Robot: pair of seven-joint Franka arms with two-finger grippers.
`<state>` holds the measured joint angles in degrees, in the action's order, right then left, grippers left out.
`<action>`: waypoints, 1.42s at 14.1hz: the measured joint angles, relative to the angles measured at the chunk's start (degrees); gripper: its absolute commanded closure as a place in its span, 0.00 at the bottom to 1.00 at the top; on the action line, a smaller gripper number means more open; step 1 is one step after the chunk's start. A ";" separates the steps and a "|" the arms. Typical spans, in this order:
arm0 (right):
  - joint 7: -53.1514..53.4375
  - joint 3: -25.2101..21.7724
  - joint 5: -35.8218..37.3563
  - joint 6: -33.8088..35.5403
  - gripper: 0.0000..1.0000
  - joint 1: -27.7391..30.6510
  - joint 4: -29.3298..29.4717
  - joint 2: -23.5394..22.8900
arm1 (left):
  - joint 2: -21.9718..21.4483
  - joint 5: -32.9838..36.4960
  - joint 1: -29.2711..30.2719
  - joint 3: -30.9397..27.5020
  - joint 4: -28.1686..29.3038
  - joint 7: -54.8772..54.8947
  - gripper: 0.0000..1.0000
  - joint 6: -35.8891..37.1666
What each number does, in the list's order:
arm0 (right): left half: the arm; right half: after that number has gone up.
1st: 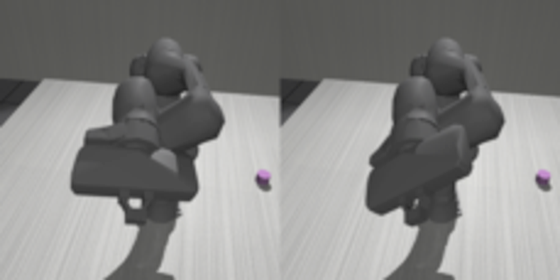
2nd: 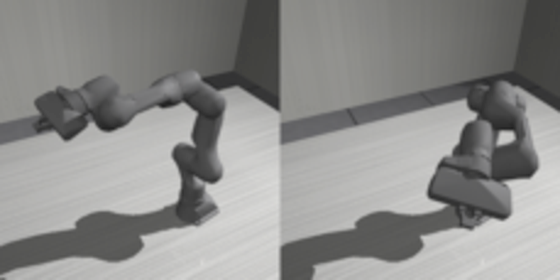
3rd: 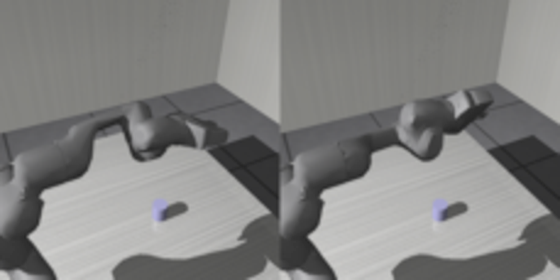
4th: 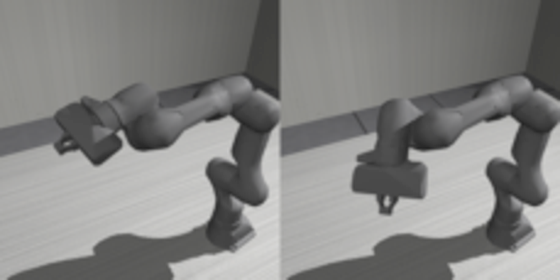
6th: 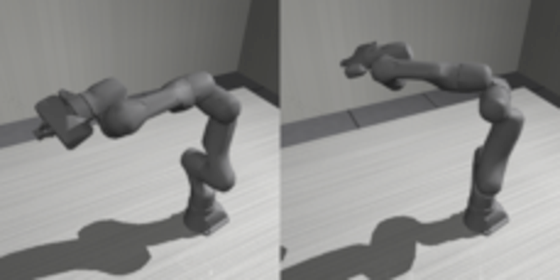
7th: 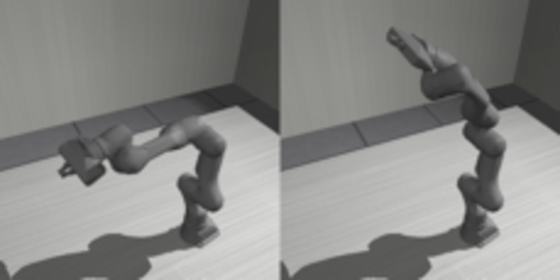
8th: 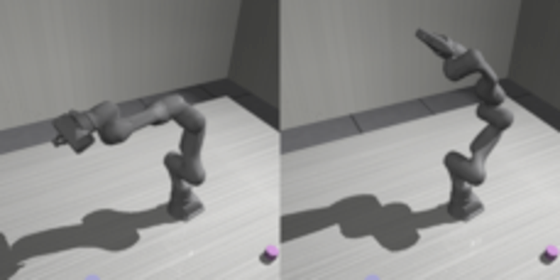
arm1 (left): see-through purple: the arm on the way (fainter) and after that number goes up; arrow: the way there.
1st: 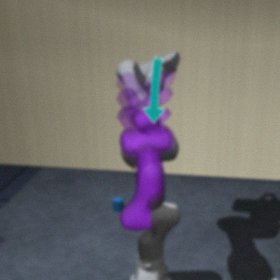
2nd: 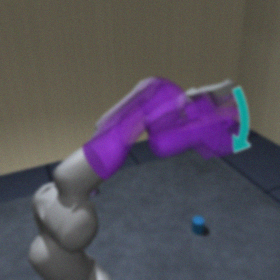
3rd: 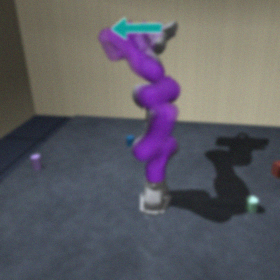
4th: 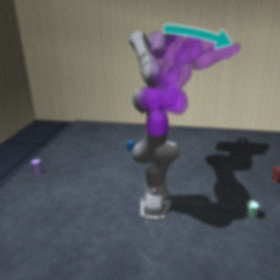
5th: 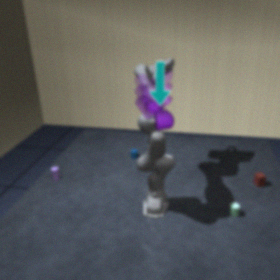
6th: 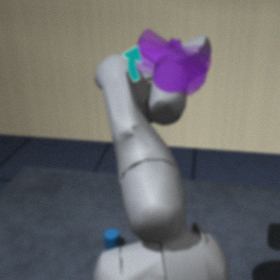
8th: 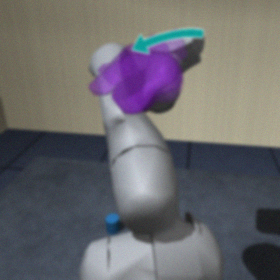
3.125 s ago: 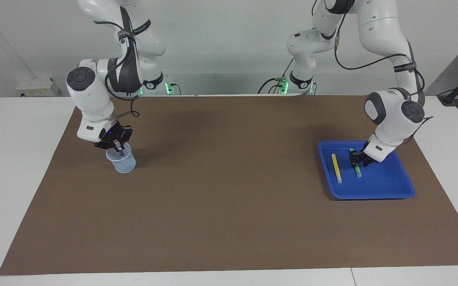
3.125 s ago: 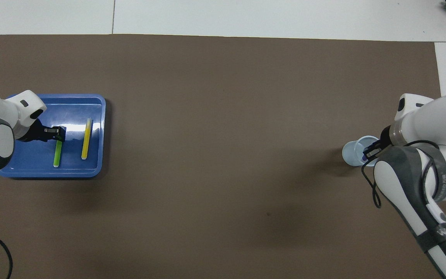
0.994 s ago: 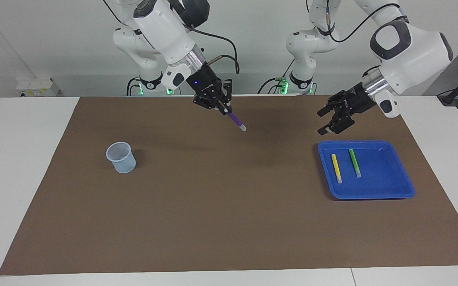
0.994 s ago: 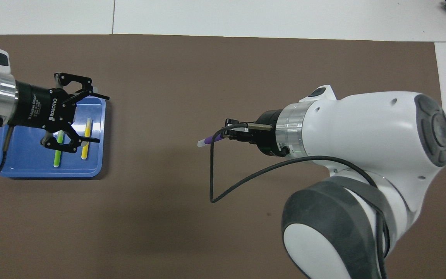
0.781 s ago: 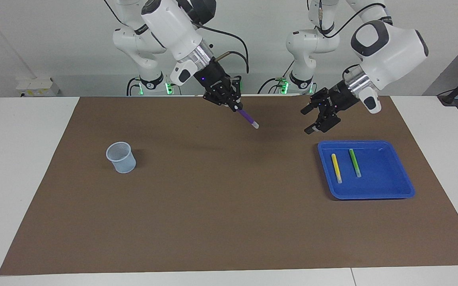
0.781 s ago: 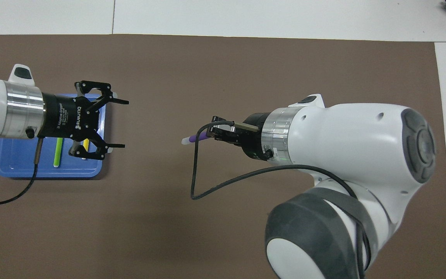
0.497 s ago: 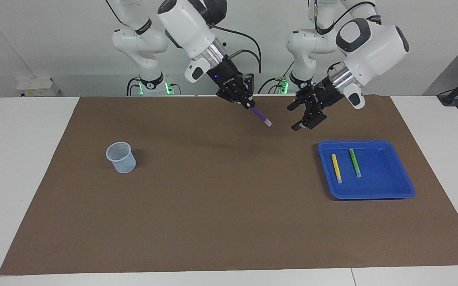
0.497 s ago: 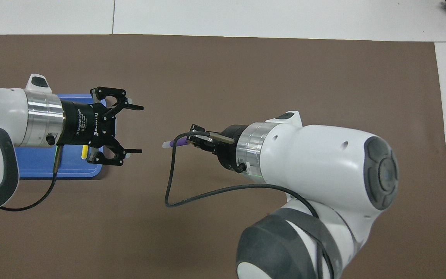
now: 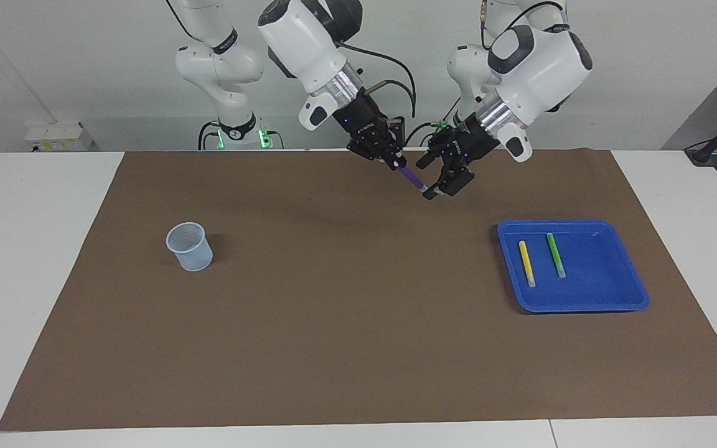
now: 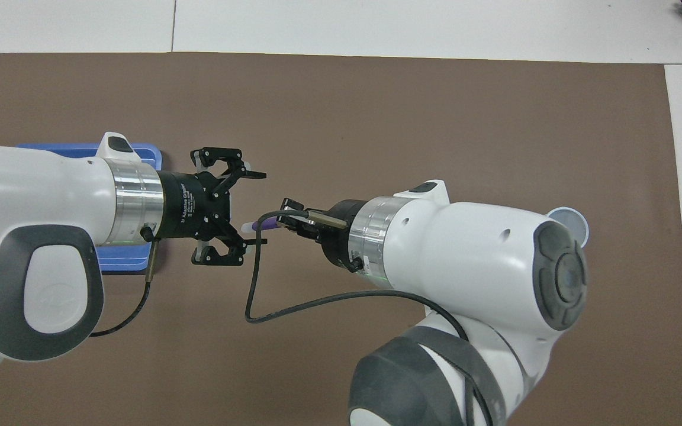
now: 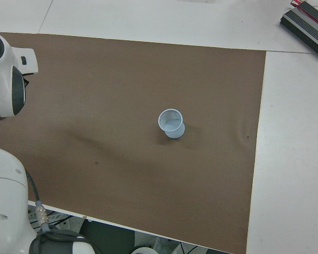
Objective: Right arm passes pens to left for tray arrangement
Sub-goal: 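Bring the purple pen to the left gripper and close the left gripper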
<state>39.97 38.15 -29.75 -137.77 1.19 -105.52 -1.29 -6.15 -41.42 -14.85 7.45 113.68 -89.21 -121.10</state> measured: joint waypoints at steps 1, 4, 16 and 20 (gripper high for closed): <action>0.03 0.03 0.00 -0.81 1.00 -0.33 -0.27 -0.02 | -0.43 -0.01 -0.89 0.00 1.12 -0.34 0.07 -1.24; 0.03 0.04 -0.01 -1.25 1.00 -0.51 -0.69 -0.02 | -1.68 -0.05 -3.30 0.04 4.01 -1.76 0.12 -4.82; 0.03 0.01 -0.01 -1.29 1.00 -0.50 -0.90 -0.04 | -3.87 -0.05 -3.00 -1.26 5.42 0.88 0.47 -4.75; 0.03 0.01 -0.01 -1.29 1.00 -0.50 -0.93 -0.04 | -4.45 -0.05 -1.94 -1.28 6.87 2.12 0.90 -4.60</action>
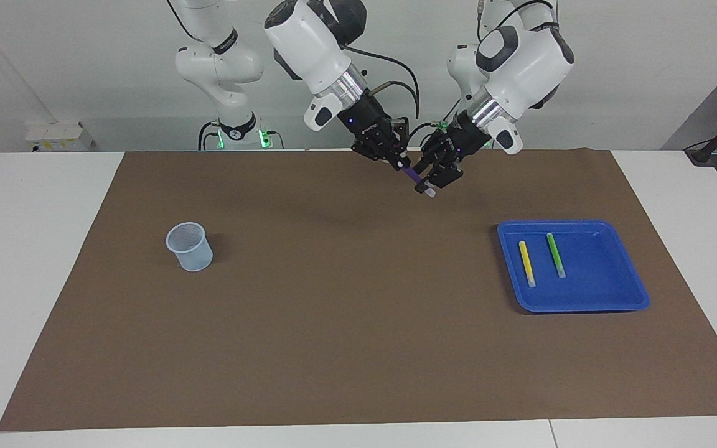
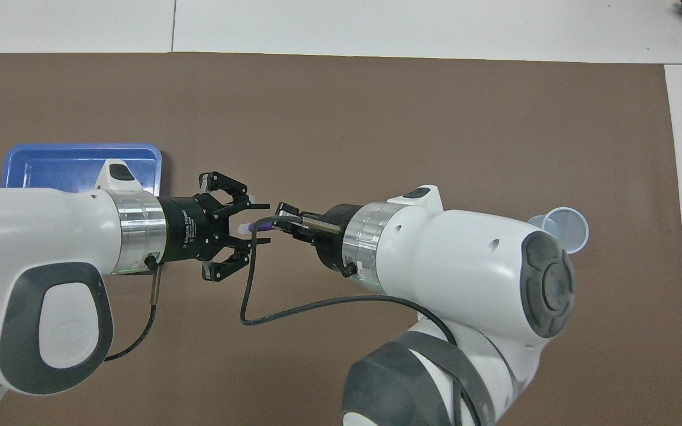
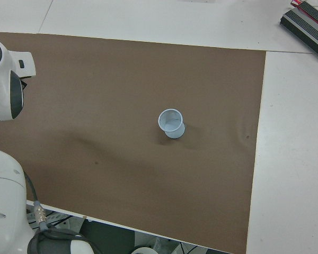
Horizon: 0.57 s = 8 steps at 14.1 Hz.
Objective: Right arm passes pens to left for tray arrangement
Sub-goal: 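Bring the purple pen to the left gripper and close the left gripper, then carry the purple pen to the tray with the left gripper while the right withdraws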
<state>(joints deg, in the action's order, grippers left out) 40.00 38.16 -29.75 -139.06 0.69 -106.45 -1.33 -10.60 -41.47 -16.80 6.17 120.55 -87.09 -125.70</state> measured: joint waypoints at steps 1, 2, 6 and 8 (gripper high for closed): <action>0.00 0.00 0.00 0.00 1.00 0.00 0.00 0.00 | -0.19 0.00 0.00 0.00 0.21 0.12 1.00 0.02; 0.00 0.03 -0.11 0.17 1.00 -0.03 -0.05 0.03 | -0.31 0.02 0.07 -0.04 0.32 0.10 1.00 -0.29; 0.00 0.05 -0.41 0.02 1.00 -0.23 -0.17 0.00 | -0.46 0.01 0.35 -0.16 0.41 0.28 1.00 0.60; 0.01 0.19 -0.54 0.02 0.71 -0.41 -0.26 -0.01 | -0.57 0.01 0.86 -0.14 0.39 1.21 1.00 1.79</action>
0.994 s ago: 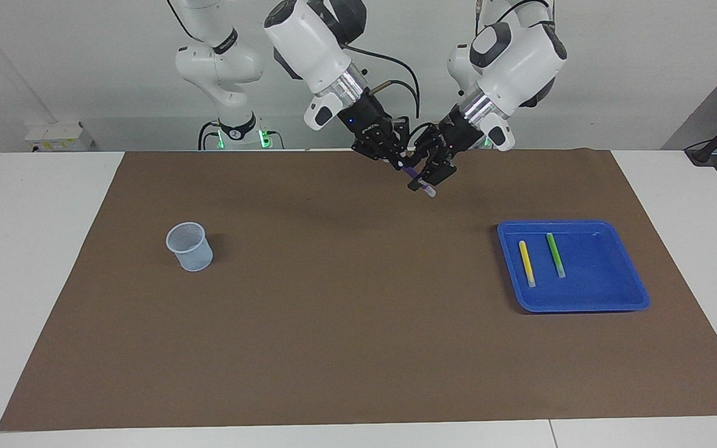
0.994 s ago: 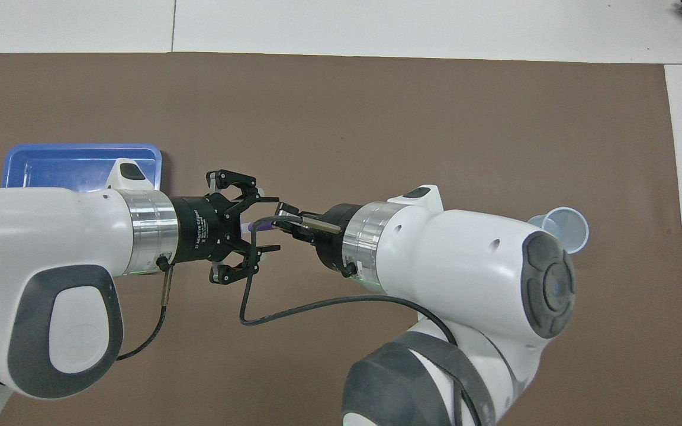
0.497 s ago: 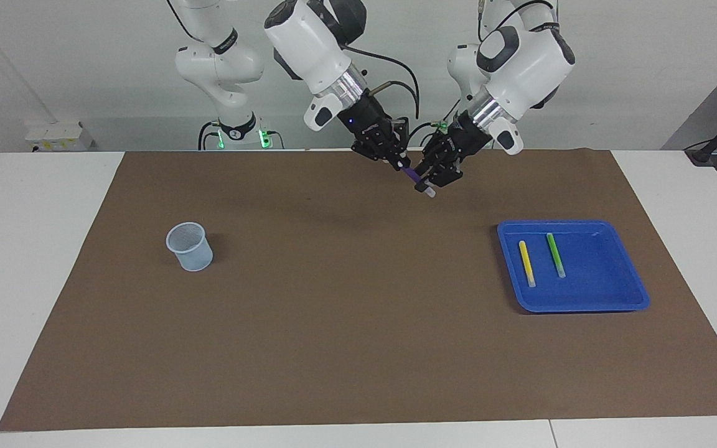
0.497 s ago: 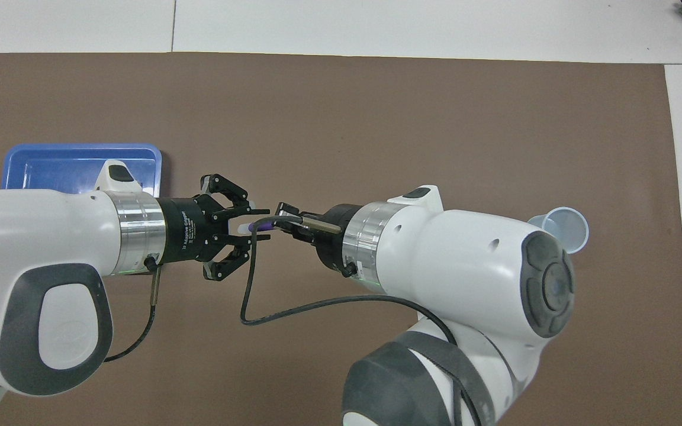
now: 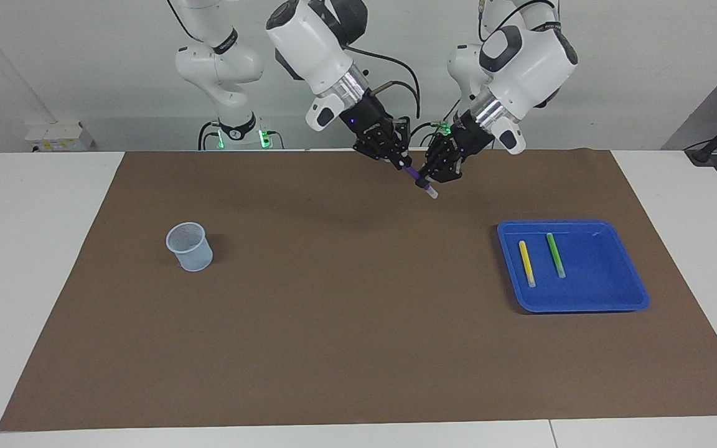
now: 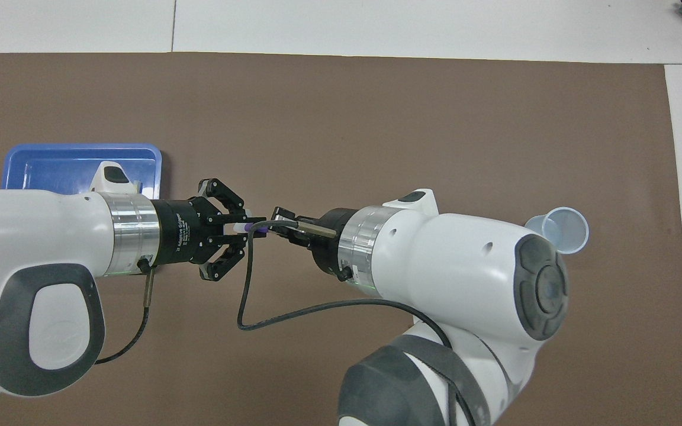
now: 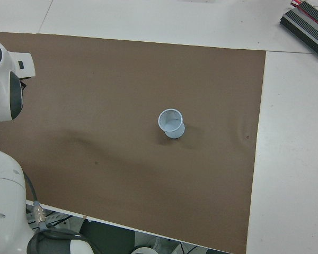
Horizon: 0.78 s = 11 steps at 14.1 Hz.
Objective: Right arm passes pens to left for tray arrangement
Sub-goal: 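Carry the purple pen to the tray with the left gripper while the right withdraws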
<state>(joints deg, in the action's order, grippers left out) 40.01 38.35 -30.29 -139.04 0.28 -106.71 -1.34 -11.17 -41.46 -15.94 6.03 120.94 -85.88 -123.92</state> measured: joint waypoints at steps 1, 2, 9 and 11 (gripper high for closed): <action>0.01 0.03 -0.04 0.07 0.47 0.00 -0.01 0.00 | -0.02 0.00 0.07 0.00 0.00 0.26 1.00 0.16; 0.01 -0.08 -0.03 0.07 0.00 0.17 -0.01 0.00 | -0.09 0.00 0.14 0.00 0.02 0.72 1.00 0.97; -1.88 -0.96 3.41 8.48 0.00 2.82 0.42 0.47 | -0.79 0.12 7.17 -0.20 -0.14 14.18 1.00 10.38; -6.40 -1.16 8.00 16.38 0.00 5.87 0.66 1.15 | -1.14 2.60 11.18 -0.37 -0.70 23.15 1.00 15.62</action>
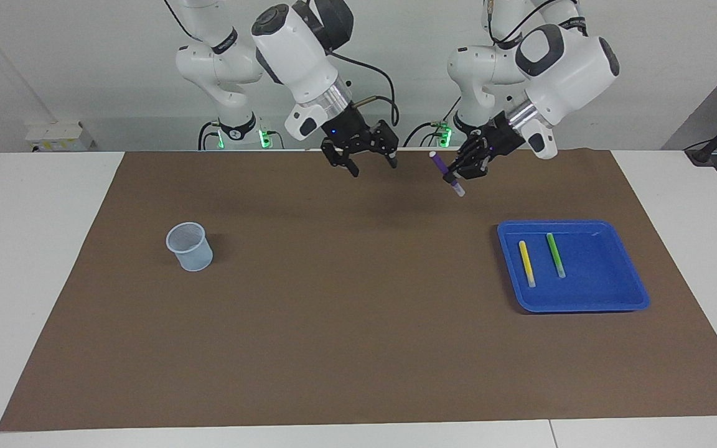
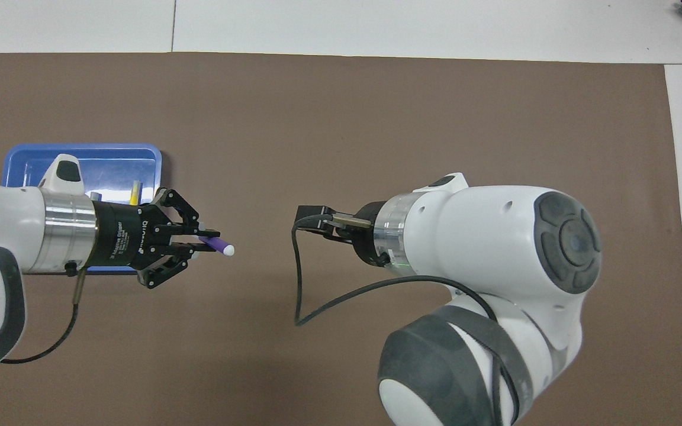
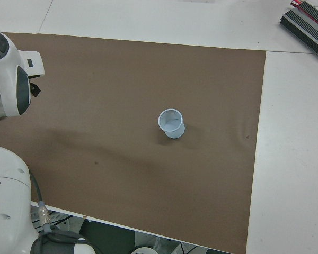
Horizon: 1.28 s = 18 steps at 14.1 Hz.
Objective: Right arm passes pens to left for tray arrangement
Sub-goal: 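Carry the purple pen to the tray with the left gripper while the right withdraws, then lower the purple pen into the tray beside the green pen, open the left gripper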
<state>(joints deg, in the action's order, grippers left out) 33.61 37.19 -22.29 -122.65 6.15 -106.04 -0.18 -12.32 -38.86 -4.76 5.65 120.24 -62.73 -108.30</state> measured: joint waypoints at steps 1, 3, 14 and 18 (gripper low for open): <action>-2.81 -0.09 1.54 3.84 0.00 1.61 0.11 0.36 | -0.15 2.95 1.36 -0.06 -0.32 4.41 1.00 2.33; -7.46 -0.25 4.13 10.11 0.00 4.47 0.22 1.07 | -0.36 8.95 3.03 -0.13 -0.84 14.34 1.00 6.13; -33.46 -12.04 13.84 23.90 0.00 11.08 0.94 2.82 | 0.51 36.85 16.21 -0.39 -2.55 67.22 1.00 8.70; -36.01 -31.36 15.95 24.10 0.00 -3.41 1.26 2.80 | 5.60 40.97 18.67 -0.38 -2.48 74.71 1.00 2.48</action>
<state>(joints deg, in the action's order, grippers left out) -2.40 5.83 -6.34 -98.55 2.75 -104.78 2.61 -6.72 2.11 13.91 5.28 117.76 11.99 -105.82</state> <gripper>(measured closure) 0.000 0.824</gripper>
